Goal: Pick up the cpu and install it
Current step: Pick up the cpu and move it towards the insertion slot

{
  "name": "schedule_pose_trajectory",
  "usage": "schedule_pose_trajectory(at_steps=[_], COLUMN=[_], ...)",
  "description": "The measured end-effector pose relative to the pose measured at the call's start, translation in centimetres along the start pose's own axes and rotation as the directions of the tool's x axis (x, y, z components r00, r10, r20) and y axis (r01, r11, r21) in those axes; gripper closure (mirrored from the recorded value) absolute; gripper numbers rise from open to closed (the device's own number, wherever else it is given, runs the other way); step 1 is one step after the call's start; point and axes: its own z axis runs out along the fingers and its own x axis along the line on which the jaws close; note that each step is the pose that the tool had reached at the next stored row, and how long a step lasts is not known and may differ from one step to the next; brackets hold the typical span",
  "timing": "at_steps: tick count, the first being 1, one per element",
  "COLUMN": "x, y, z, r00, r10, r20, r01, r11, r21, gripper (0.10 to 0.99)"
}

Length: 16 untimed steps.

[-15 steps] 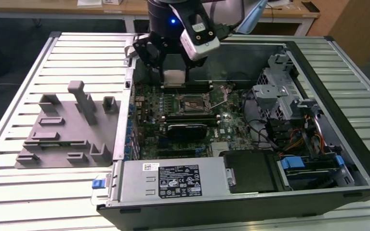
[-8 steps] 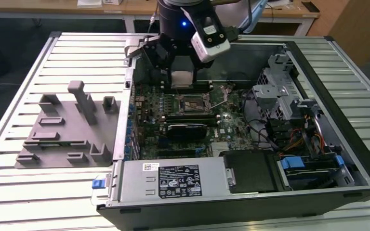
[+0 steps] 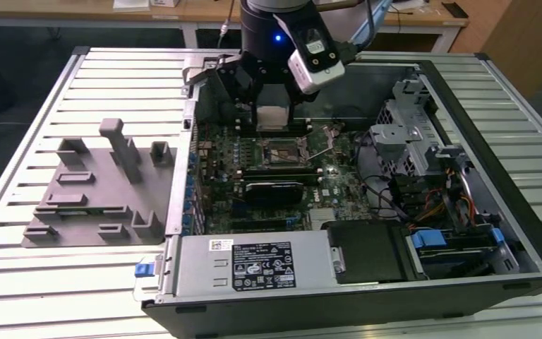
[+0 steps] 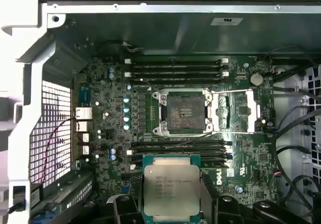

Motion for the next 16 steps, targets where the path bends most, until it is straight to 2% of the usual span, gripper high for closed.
schedule_pose_trajectory(at_steps=[8,16], x=[-0.74,-1.48], y=[0.53,0.99], z=[1.07,2.05], r00=[1.0000,1.0000], r10=[0.000,-0.001], r20=[0.0004,0.0006], r01=[0.000,0.001], r11=[0.9999,0.9998], r21=[0.013,0.020], gripper=[0.545,0.545])
